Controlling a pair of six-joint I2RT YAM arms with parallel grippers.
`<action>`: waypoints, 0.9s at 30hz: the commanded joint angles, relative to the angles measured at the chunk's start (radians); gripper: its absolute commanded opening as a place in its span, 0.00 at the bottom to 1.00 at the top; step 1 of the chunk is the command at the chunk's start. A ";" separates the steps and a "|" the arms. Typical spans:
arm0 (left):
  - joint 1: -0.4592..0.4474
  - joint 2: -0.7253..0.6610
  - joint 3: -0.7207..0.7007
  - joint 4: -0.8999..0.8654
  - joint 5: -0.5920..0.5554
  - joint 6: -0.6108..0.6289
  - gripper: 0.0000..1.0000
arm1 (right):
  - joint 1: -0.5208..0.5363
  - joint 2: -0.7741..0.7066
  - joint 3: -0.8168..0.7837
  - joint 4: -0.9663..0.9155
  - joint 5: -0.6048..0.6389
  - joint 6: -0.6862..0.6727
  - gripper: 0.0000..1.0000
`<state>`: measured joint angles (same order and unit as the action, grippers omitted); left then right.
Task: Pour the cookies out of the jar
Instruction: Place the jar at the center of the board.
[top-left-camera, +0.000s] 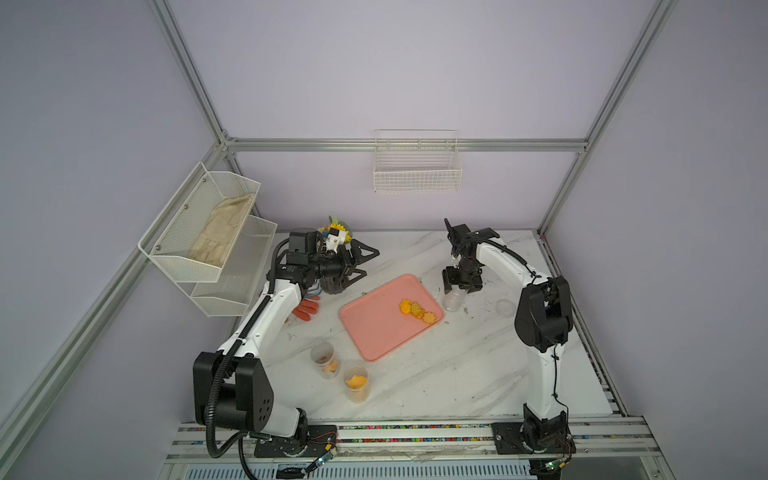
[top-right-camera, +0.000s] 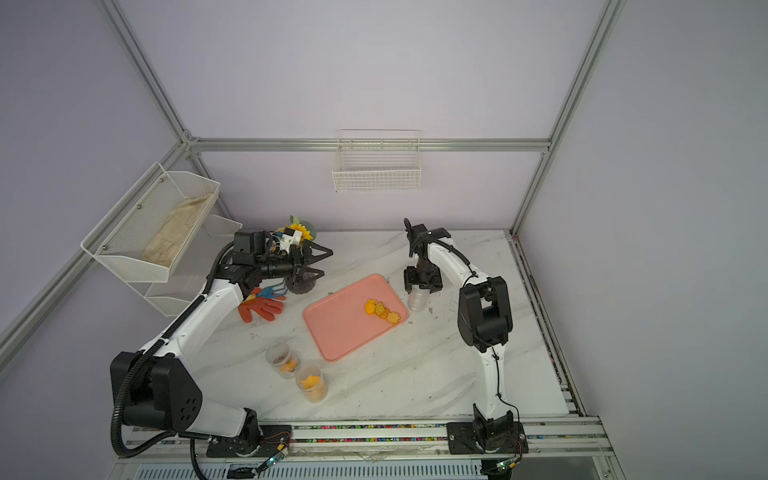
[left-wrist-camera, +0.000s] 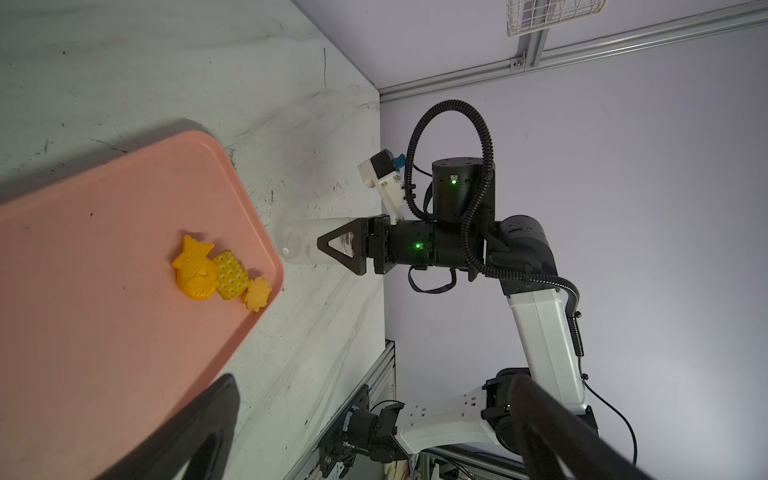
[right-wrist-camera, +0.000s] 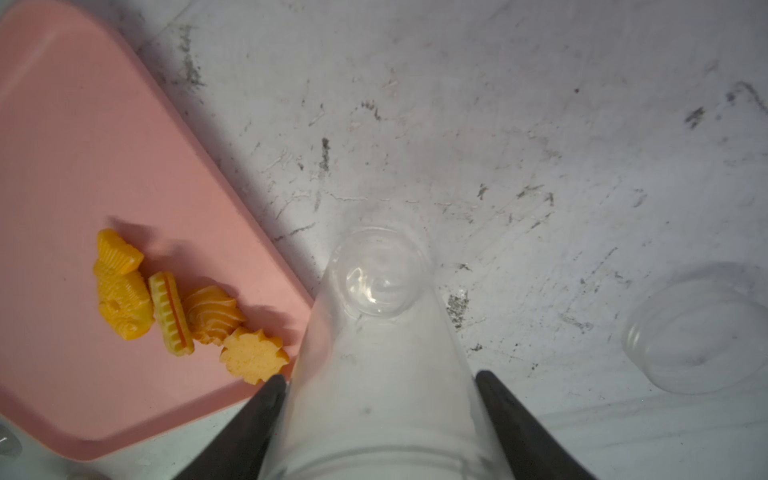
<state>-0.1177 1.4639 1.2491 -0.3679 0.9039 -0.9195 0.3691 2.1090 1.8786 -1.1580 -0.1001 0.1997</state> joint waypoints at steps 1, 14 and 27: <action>0.009 -0.041 0.012 0.007 0.000 0.027 1.00 | -0.001 -0.008 0.023 -0.055 0.032 -0.009 0.86; 0.009 -0.101 0.003 0.000 -0.023 0.042 1.00 | 0.001 -0.115 0.108 -0.053 0.040 0.017 0.97; 0.007 -0.215 -0.042 -0.090 -0.174 0.140 1.00 | -0.159 -0.518 -0.226 0.459 -0.321 0.299 0.97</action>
<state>-0.1177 1.2953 1.2461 -0.4583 0.7647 -0.8253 0.2508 1.5532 1.7161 -0.8173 -0.1883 0.3859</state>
